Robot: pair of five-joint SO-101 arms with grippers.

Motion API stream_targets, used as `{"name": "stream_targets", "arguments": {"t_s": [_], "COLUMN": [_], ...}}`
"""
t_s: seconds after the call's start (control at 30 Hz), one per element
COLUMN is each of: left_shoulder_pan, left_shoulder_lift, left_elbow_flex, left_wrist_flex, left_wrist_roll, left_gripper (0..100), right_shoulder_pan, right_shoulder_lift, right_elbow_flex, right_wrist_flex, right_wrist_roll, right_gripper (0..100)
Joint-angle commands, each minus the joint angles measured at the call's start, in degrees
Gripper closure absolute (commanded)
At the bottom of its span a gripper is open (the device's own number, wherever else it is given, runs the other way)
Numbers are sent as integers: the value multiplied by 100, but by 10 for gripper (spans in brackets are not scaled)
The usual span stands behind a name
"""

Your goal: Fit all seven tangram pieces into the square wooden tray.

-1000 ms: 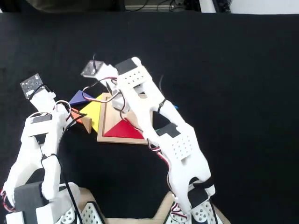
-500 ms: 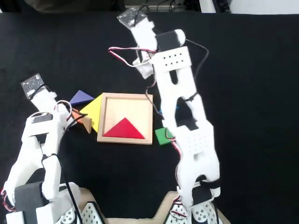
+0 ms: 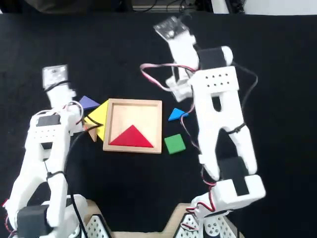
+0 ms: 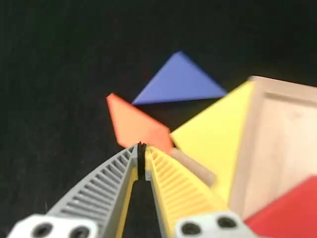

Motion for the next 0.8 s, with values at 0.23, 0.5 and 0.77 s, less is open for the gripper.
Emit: {"name": "stream_targets", "arguments": {"t_s": [0.23, 0.5, 0.77], "left_shoulder_pan": [-549, -620, -585], "left_shoulder_lift": [-237, -299, -299], "left_elbow_flex": [602, 1209, 1209], "left_wrist_flex": [-1116, -2004, -2004], "left_wrist_roll": [774, 1134, 1125], "left_gripper": [970, 970, 970], "right_shoulder_pan": [-580, -800, -1073], "right_shoulder_lift": [-312, 848, 2299], "right_elbow_flex": [1982, 1754, 497], "right_wrist_flex": [-2022, -2215, -1837], "right_wrist_roll": [-1591, -2400, -2549], "right_gripper": [920, 874, 870]}}
